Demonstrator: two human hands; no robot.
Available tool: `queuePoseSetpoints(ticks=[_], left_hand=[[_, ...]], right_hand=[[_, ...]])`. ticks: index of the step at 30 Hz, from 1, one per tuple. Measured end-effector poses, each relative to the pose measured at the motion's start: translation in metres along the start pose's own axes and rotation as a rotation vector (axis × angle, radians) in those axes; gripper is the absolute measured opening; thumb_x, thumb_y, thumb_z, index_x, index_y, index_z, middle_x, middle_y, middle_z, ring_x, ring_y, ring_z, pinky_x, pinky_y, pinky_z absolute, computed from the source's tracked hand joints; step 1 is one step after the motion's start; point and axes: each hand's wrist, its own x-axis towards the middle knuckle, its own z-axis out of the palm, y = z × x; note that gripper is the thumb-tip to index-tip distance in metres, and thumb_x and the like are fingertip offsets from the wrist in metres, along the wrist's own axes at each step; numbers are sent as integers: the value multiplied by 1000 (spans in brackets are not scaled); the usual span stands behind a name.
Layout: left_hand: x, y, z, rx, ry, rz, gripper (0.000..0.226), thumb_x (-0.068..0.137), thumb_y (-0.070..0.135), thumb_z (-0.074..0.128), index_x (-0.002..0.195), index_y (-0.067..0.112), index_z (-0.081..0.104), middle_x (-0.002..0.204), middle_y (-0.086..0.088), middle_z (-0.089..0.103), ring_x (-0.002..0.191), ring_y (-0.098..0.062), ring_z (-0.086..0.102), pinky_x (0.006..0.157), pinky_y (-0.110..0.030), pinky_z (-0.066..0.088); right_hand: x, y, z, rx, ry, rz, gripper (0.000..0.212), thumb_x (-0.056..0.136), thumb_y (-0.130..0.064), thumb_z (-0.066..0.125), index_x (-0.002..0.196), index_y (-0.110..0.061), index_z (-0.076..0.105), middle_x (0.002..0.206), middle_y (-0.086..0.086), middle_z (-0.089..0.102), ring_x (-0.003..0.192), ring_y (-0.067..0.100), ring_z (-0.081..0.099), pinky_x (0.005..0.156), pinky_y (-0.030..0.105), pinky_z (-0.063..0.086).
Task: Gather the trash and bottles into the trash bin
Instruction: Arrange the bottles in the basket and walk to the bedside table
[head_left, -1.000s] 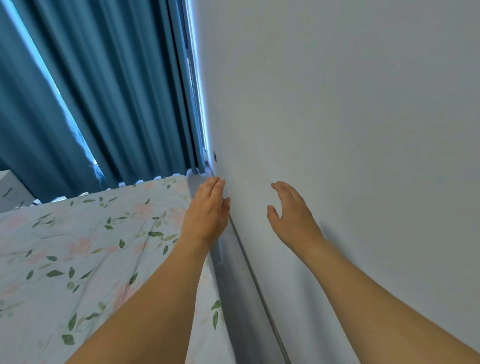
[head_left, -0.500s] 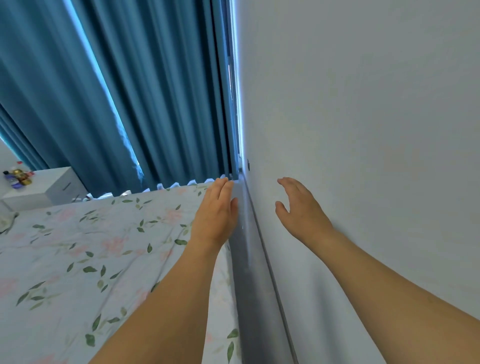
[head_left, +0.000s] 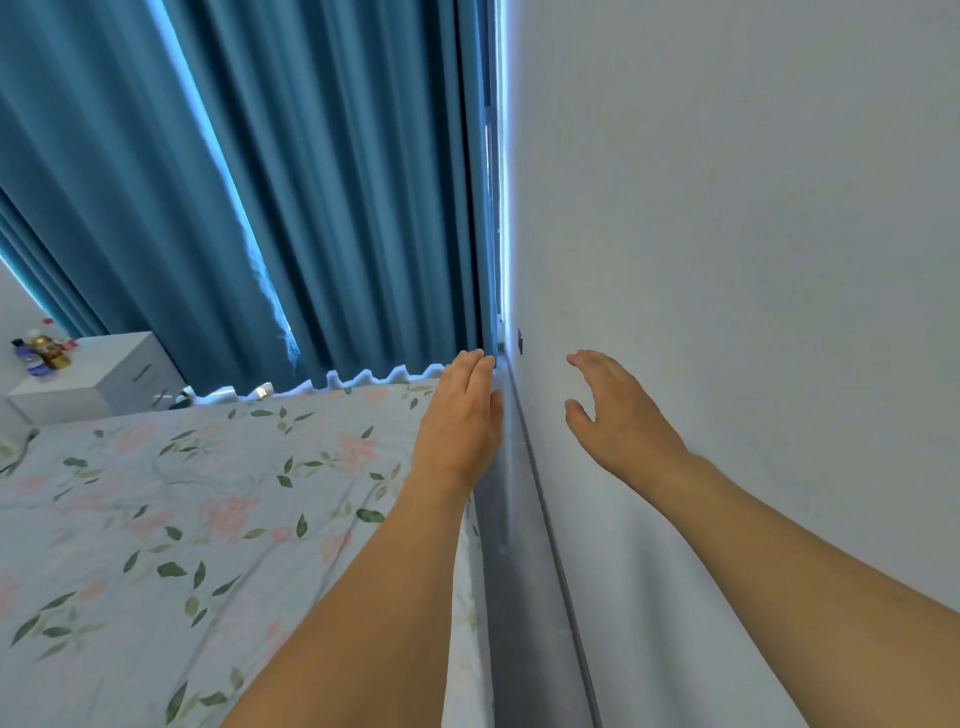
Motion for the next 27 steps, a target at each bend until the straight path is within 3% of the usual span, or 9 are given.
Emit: queuePoseSetpoints(ticks=[9,14,18,27], left_hand=[[47,-24,20,17,29,-10,41,100,17,47,139,5,44,146,-6,42,136,-19,37,106,-28,36],[96,-50,62,-27,-19,-18,43,102,19,43,143,7,40,150,-5,38,140,-18,31,113,-27,27],[122,-61,67,-22,-55,-7,42,99,15,47,140,6,42,147,-6,40,137,-20,35,109,-30,34],[182,-104,78,12,39,-35,41,100,16,48,139,2,45,145,-9,43,137,-24,37,110,-35,36]], right_hand=[[54,17,15,9,-31,-18,54,99,-23,47,149,-20,26,155,-2,28,141,15,28,111,23,23],[110,31,38,-2,-20,11,54,99,-23,47,149,-20,26,155,-2,26,142,15,27,113,25,24],[145,34,45,5,-31,16,54,99,-22,47,149,-20,27,155,-3,27,142,14,27,112,24,23],[220,33,65,21,-20,-74,53,98,-20,47,148,-18,29,154,-3,29,141,12,28,106,17,19]])
